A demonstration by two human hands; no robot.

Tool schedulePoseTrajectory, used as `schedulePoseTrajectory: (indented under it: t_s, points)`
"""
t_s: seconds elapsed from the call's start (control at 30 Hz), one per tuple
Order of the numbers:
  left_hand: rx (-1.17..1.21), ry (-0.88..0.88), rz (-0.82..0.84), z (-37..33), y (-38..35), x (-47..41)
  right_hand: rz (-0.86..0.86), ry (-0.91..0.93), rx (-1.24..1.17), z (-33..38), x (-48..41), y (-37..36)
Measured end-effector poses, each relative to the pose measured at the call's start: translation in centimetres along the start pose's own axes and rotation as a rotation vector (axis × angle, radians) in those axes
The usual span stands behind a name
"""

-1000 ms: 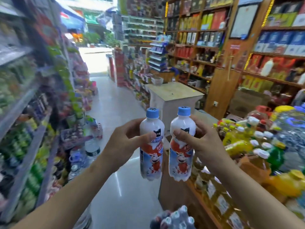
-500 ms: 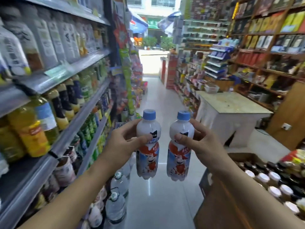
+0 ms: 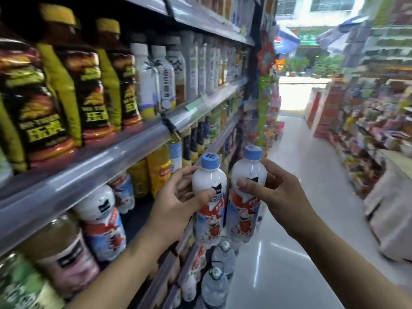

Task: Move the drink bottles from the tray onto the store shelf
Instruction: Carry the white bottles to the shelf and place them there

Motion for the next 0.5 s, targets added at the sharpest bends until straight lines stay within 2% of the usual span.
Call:
schedulePoseTrajectory:
  t_s: [0.23, 0.5]
  points:
    - [-0.088, 0.011, -0.231, -0.3, 4.6, 1.5, 0.258, 0.041, -0.156, -2.9, -5.2, -5.8]
    - [-0.193, 0.022, -0.551, 0.6, 4.8, 2.3, 0.528, -0.012, -0.223, -5.9, -9.3, -8.7]
Point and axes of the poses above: each hand's wrist, its own x-axis away from the middle knuckle, its own y-axis out of the back of the hand, z = x × y, the point moved 4 cm from there along -x, towards the middle knuckle, and after that the axes turned 2 degrees about x, right-handed, at the moved point
